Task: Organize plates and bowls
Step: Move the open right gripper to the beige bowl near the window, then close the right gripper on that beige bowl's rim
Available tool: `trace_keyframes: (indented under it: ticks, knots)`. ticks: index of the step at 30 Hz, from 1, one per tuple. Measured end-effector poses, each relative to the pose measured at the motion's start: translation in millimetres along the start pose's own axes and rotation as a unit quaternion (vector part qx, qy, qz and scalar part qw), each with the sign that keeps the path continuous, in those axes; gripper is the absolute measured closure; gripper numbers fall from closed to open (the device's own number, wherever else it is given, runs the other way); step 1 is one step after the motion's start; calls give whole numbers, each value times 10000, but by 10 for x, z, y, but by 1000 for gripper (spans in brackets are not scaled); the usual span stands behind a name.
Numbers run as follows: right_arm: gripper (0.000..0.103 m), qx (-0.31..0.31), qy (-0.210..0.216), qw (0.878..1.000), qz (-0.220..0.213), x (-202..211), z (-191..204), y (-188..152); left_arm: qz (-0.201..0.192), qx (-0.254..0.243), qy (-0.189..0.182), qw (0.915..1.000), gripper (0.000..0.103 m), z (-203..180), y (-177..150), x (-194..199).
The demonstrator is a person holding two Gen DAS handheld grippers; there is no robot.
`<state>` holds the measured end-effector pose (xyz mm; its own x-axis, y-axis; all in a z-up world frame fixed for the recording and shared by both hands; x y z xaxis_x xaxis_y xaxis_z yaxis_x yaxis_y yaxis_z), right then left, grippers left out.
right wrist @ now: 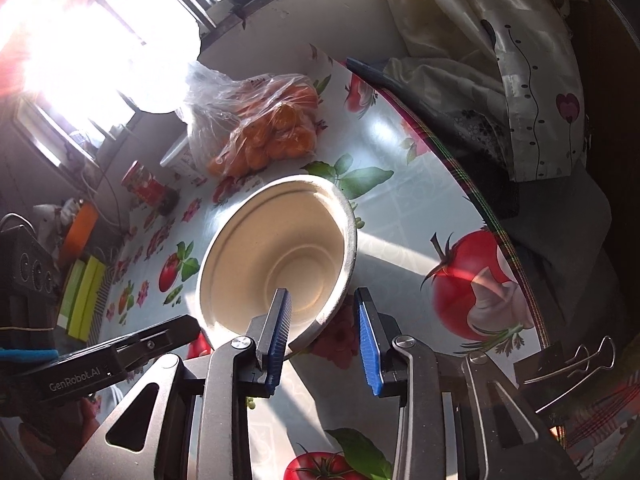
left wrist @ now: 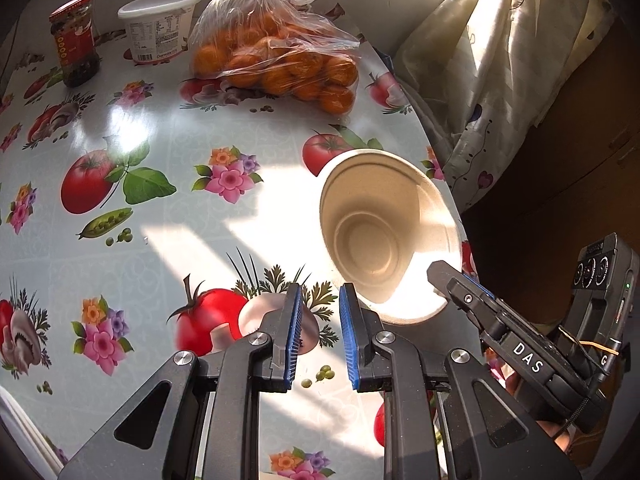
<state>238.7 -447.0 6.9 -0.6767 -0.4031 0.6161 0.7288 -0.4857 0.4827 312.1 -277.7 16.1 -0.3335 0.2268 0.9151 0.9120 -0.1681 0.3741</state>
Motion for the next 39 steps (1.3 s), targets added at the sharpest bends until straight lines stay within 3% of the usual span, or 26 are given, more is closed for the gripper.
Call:
trace_keyframes:
  ticks: [7, 19, 31, 34, 39]
  knots:
    - [90, -122, 223, 9996, 97, 14, -12, -49, 1, 39, -25, 10000, 84, 27, -11, 13]
    - [92, -608, 598, 9961, 242, 124, -113, -189, 20, 100, 7, 9999, 84, 58, -34, 31]
    - [93, -1148, 1301, 9842, 357, 327, -167, -327, 102, 65, 35, 9999, 84, 21, -46, -1]
    - [93, -1186, 1279, 9841, 330, 375, -206, -340, 84, 64, 70, 9999, 84, 26, -48, 3]
    - [92, -873, 847, 9924, 196, 412, -224, -299, 82, 125, 75, 9999, 84, 41, -31, -4]
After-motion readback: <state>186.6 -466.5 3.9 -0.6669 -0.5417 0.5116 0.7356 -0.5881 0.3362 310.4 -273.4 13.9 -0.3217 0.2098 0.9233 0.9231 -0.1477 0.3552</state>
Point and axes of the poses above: each gripper's, at about its wrist camera, not at the fingertips, and x roughly against the way its jaws point, z to its left, y to its top, the point moved 3 cm from there along -x, roughly the way its jaws point, and after that the axes turned 11 degrees about y, right-handed, at the moved point
